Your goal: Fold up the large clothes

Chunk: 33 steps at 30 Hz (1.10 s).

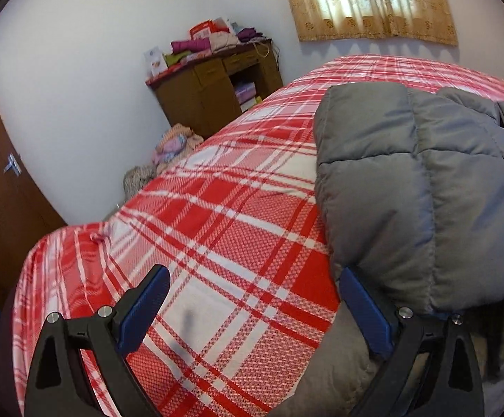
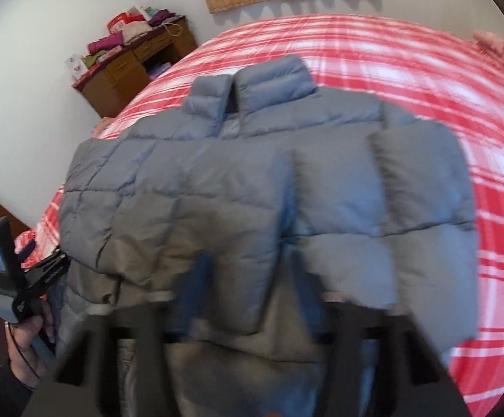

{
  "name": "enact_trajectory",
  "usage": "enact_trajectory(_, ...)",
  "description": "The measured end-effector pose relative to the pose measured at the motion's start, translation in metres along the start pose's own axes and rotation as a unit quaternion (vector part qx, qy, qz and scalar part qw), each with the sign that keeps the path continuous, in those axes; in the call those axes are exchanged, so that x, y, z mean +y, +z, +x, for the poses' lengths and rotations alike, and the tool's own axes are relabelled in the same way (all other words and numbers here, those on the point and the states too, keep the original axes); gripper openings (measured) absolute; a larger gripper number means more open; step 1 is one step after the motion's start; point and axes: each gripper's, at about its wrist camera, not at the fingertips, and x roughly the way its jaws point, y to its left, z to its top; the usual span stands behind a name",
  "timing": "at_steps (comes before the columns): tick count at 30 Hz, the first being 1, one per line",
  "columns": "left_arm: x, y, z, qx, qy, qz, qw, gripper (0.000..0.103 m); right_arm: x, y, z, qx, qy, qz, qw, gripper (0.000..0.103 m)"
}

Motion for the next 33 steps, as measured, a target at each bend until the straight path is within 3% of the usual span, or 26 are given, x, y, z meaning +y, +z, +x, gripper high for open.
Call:
enact_trajectory(3, 0.006, -0.001, 0.002, 0.002, -0.009, -0.016, 0.9998, 0.099, 0.005, -0.004, -0.01, -0.02, -0.019, -0.025, 0.999, 0.015)
enact_trajectory(8, 0.01, -0.001, 0.004, 0.007, -0.007, -0.029, 0.9995, 0.099, -0.006, -0.007, -0.034, -0.054, -0.061, -0.032, 0.996, 0.012)
enact_trajectory(17, 0.003, 0.0, 0.01, 0.026, -0.005, -0.012, 0.9996, 0.099, -0.045, -0.02, -0.028, -0.033, -0.091, 0.017, 0.995, 0.014)
enact_trajectory(22, 0.02, 0.014, 0.0, 0.05, -0.057, -0.035, 0.9965, 0.099, -0.046, -0.018, -0.049, -0.042, -0.108, 0.026, 0.993, 0.033)
enact_trajectory(24, 0.024, 0.027, -0.015, 0.032, -0.074, -0.043, 0.9958, 0.099, -0.047, -0.018, -0.065, -0.059, -0.131, 0.025, 0.989, 0.073)
enact_trajectory(25, 0.024, 0.035, -0.024, 0.019, -0.085, -0.048, 0.995, 0.099, -0.046, -0.017, -0.073, -0.073, -0.141, 0.025, 0.987, 0.074)
enact_trajectory(27, 0.017, 0.054, -0.037, -0.001, -0.112, -0.052, 0.9924, 0.099, -0.039, -0.01, -0.085, -0.094, -0.164, 0.019, 0.982, 0.065)
enact_trajectory(30, -0.021, 0.078, -0.049, -0.021, -0.151, -0.022, 0.9881, 0.099, -0.02, 0.009, -0.086, -0.11, -0.146, 0.01, 0.983, 0.045)
enact_trajectory(33, -0.066, 0.09, -0.041, -0.035, -0.145, 0.029, 0.9884, 0.099, 0.007, 0.026, -0.066, -0.114, -0.125, -0.018, 0.985, 0.045)
